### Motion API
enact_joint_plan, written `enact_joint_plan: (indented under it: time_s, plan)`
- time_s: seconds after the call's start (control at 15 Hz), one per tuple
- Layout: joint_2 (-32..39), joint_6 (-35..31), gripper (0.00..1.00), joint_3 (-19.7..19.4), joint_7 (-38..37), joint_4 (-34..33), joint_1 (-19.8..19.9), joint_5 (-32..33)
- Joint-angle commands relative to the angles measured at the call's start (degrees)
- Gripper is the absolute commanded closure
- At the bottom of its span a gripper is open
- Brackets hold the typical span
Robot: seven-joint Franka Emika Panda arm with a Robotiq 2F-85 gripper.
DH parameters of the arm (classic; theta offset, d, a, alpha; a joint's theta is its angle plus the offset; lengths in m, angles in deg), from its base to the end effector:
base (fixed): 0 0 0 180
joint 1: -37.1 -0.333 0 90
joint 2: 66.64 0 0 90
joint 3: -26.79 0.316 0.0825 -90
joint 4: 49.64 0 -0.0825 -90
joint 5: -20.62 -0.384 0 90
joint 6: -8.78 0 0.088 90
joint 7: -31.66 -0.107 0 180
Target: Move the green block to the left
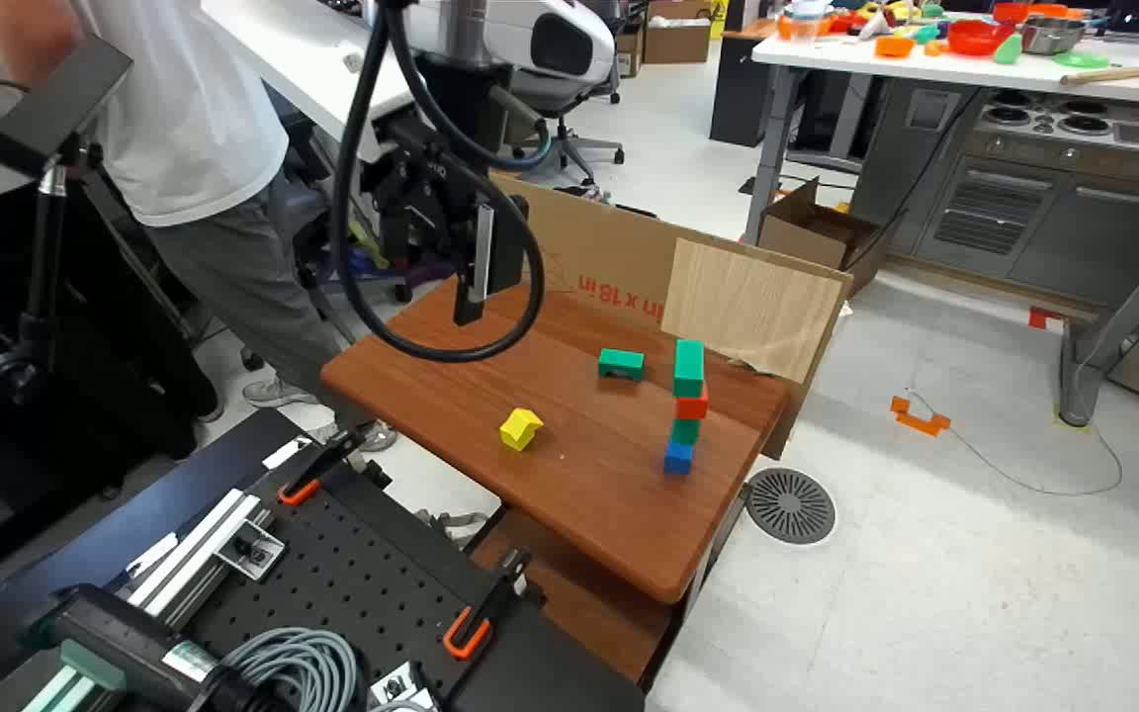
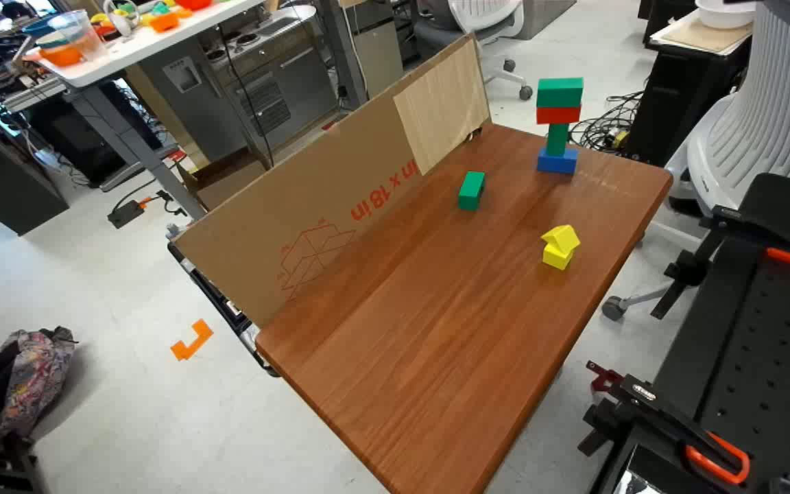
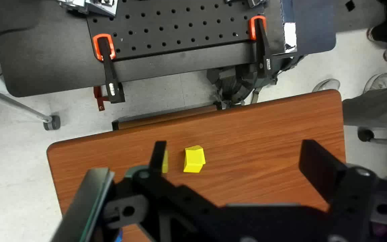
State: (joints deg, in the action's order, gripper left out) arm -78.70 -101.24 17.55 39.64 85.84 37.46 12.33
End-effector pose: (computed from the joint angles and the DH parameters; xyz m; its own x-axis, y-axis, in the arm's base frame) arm 0.4374 -0.0641 0.3919 0.9744 -0.0642 -0.2152 -0.1053 -0.9771 -0.1849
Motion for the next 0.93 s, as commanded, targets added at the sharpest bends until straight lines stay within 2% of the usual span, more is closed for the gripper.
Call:
enact_joint_plan:
  time_s: [0.0,0.33,0.53,0.67,0.87]
  plan:
    - [0.1,0.1,0.0,1.3,0.2,-0.1,1.3,-0.2]
    - [0.1,0.1,0.0,1.3,0.2,-0.1,1.3,-0.2]
    - [2.3,-2.2,0.0,2.4,1.3,0.5,0.7,1.1]
    - [4.9,-5.5,0.0,3.4,0.7,0.1,0.5,1.7]
    - [9.1,-15.5,0.0,4.9,1.5,0.3,0.2,2.6]
